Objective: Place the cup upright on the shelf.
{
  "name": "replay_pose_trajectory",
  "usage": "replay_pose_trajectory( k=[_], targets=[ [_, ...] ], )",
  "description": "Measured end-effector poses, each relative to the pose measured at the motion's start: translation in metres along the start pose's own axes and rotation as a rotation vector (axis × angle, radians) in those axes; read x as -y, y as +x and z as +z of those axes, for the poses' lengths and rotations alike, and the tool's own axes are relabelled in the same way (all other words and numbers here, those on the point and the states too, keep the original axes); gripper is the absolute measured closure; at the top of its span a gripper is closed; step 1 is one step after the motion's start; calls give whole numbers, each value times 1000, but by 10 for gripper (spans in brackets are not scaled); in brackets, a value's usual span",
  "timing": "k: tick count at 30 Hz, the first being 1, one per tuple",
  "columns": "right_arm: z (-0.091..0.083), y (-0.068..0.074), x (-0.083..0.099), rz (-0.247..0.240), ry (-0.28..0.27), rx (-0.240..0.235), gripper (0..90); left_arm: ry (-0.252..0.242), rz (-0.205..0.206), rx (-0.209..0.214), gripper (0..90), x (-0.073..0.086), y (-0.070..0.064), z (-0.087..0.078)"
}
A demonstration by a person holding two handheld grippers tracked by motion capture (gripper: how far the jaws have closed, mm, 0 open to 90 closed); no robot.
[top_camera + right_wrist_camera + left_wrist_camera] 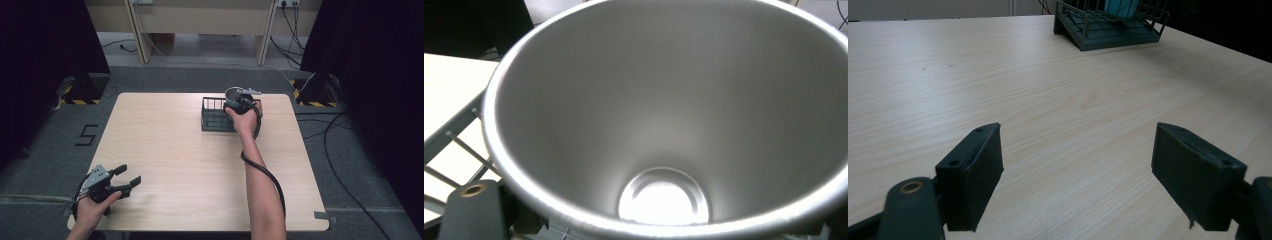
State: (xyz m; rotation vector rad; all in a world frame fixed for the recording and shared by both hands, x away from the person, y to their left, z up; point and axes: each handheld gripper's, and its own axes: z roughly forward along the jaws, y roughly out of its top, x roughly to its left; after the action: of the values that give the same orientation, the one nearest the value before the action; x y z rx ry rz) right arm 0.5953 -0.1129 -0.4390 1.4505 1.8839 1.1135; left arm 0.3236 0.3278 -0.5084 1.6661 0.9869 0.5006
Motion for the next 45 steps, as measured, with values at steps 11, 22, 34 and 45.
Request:
replay_pose_trajectory(
  k=[11,22,34,45],
  targets=[
    [-15,-1,3,21,23,-13,158,2,-2,1,198,0,0,0],
    [-34,0,7,17,13,-27,156,0,-2,-3,199,0,0,0],
    [-54,-3,15,19,0,-37,154,3,-1,-4,198,0,0,0],
    [-69,-4,18,8,-14,-36,154,3,1,-2,198,0,0,1]
  ],
)
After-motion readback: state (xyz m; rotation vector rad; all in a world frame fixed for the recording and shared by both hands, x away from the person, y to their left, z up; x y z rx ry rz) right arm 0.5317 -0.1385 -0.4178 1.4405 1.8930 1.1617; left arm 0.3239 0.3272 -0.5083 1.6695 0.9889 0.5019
